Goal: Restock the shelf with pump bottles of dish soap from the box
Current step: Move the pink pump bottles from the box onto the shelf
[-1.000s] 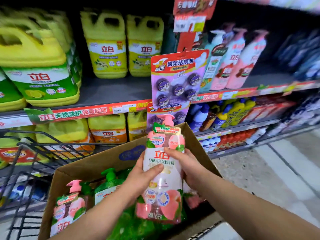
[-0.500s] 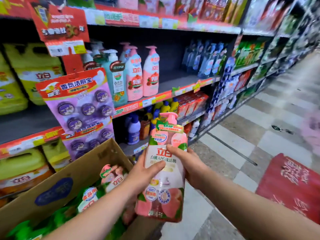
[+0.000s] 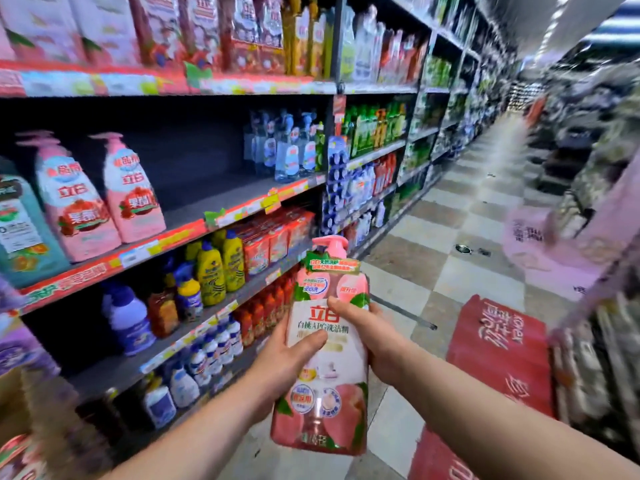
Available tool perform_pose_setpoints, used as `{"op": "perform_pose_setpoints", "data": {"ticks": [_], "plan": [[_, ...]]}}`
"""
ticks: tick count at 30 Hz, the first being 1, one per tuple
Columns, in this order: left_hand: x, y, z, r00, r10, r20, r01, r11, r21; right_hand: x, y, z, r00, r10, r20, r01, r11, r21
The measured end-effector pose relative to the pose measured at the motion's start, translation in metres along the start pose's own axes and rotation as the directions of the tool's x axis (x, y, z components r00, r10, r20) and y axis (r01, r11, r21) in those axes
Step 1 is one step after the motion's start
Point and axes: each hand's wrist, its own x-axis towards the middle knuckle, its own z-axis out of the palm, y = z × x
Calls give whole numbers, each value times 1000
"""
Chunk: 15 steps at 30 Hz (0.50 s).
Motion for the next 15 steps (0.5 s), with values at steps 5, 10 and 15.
{"op": "perform_pose_setpoints", "data": {"ticks": [5, 10, 15], "plan": [[36, 2, 20, 1000, -13, -18, 14, 1000, 20, 27, -16, -27, 1000, -8, 23, 8, 1000, 12], [78, 4, 20, 1000, -14, 0, 14, 1000, 15, 64, -28, -34, 1000, 2, 13, -2, 1000, 2], [140, 8, 14, 999, -43, 24, 44, 999, -14, 121, -54, -38, 1000, -5, 21, 5, 999, -32]]}}
